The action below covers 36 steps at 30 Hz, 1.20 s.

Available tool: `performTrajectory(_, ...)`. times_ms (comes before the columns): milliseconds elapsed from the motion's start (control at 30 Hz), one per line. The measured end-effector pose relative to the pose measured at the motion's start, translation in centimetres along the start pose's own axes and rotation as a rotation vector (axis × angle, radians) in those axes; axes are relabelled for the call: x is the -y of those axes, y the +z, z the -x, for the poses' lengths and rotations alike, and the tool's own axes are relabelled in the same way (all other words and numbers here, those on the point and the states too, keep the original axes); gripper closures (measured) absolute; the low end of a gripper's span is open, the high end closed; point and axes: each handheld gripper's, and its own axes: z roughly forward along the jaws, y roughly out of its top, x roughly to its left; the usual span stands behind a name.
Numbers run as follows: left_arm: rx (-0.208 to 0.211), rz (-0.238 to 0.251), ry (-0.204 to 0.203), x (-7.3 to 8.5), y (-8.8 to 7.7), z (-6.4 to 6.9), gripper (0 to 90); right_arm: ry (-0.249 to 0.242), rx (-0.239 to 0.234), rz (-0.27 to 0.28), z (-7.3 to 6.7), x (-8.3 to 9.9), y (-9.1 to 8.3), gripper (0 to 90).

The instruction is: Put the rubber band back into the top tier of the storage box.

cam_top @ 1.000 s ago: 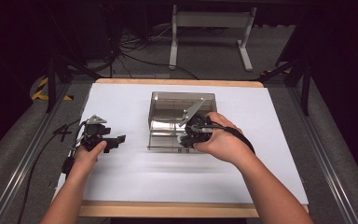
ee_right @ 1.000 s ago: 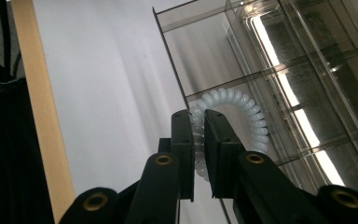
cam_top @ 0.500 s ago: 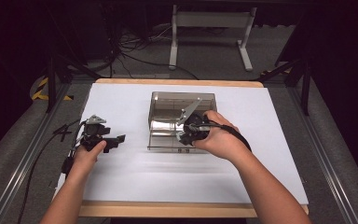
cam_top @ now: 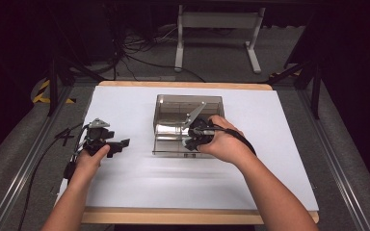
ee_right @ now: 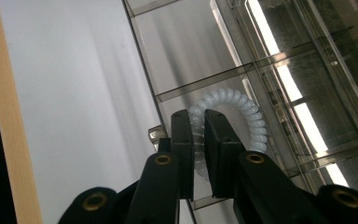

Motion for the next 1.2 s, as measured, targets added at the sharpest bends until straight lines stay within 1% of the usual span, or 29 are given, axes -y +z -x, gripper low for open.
performTrajectory(200, -0.001, -0.002, -0.002, 0.0, 0.0, 0.0, 24.7, 0.007, 0.006, -0.007, 0.3, 0.1, 0.4, 83.3)
performTrajectory(333, 0.001, -0.006, 0.004, 0.0, 0.1, 0.0, 24.7, 0.006, 0.002, -0.006, 0.4, 0.2, 0.7, 83.1)
performTrajectory(433, 0.001, -0.005, 0.003, 0.0, 0.1, 0.0, 24.7, 0.016, -0.006, 0.004, 0.4, 0.2, 0.9, 81.8)
performTrajectory(567, 0.002, 0.001, -0.001, 0.0, 0.1, 0.0, 24.7, 0.028, -0.005, 0.013, 0.4, 0.3, 1.1, 75.4)
performTrajectory(633, 0.003, -0.002, 0.000, -0.1, 0.1, 0.1, 24.6, 0.038, -0.001, 0.025, 0.5, 0.4, 1.0, 74.3)
performTrajectory(700, 0.004, -0.001, 0.002, -0.1, 0.1, 0.1, 24.6, 0.048, -0.008, 0.028, 0.4, 0.5, 1.0, 77.1)
performTrajectory(767, 0.003, -0.001, 0.002, -0.1, 0.2, 0.0, 24.6, 0.043, -0.010, 0.030, 0.4, 0.5, 0.9, 80.5)
performTrajectory(800, 0.003, -0.003, 0.005, -0.2, 0.2, 0.0, 24.7, 0.036, -0.004, 0.034, 0.3, 0.5, 0.7, 83.7)
performTrajectory(833, 0.003, -0.003, 0.005, -0.2, 0.2, 0.0, 24.7, 0.036, -0.004, 0.034, 0.3, 0.5, 0.7, 83.7)
performTrajectory(933, 0.003, -0.002, 0.009, -0.2, 0.3, 0.1, 24.7, 0.027, 0.010, 0.051, 0.2, 0.6, 0.2, 88.2)
performTrajectory(967, 0.005, -0.005, 0.010, -0.3, 0.3, 0.1, 24.6, 0.028, 0.006, 0.067, 0.2, 0.7, 0.0, 89.7)
performTrajectory(1033, 0.006, -0.004, 0.009, -0.3, 0.3, 0.1, 24.6, 0.032, -0.011, 0.100, 0.1, 0.9, -0.4, 90.0)
performTrajectory(1100, 0.004, 0.000, 0.009, -0.3, 0.4, 0.1, 24.6, 0.030, -0.006, 0.105, 0.0, 0.9, -0.5, 90.0)
performTrajectory(1167, 0.006, -0.002, 0.005, -0.3, 0.4, 0.1, 24.7, 0.012, 0.004, 0.122, -0.3, 1.1, -1.0, 90.0)
performTrajectory(1200, 0.005, -0.002, 0.009, -0.4, 0.4, 0.1, 24.6, 0.011, 0.008, 0.130, -0.5, 1.2, -1.3, 90.0)
